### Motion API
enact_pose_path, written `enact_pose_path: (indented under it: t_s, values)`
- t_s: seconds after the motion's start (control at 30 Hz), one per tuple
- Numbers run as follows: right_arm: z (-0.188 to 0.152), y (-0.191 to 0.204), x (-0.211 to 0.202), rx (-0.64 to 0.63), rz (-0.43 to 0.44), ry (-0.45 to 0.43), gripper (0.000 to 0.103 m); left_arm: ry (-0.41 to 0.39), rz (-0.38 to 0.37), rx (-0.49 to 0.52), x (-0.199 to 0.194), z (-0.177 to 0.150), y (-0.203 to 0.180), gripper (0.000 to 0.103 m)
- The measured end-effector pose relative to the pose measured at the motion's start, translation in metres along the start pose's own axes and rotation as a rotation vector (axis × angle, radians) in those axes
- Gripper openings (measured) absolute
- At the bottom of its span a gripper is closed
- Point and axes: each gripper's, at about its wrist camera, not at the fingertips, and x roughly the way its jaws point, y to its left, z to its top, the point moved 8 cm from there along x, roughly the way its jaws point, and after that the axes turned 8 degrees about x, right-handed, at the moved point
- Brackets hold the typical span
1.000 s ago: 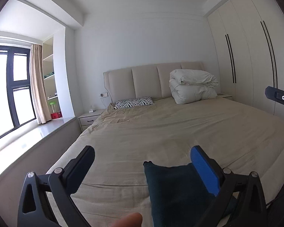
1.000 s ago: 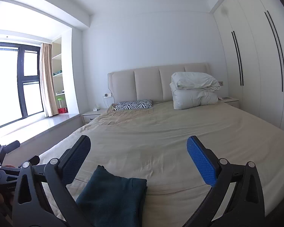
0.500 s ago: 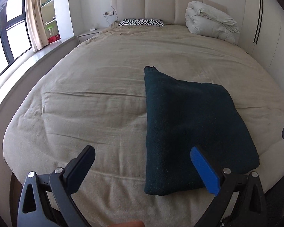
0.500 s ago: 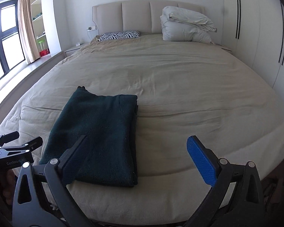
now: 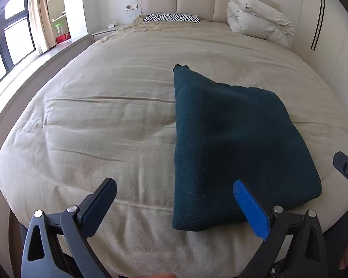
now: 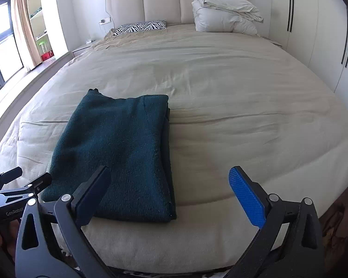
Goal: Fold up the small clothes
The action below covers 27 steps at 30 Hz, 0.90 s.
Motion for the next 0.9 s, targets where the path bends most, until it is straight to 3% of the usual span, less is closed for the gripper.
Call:
enact_pose_path:
  t_s: [0.9]
  values:
    - [-0.01,0.001,0.019,0.003,-0.019,0.053,0.103,0.004,0.003,0.001,0.003,-0.005,-0.001,0.103]
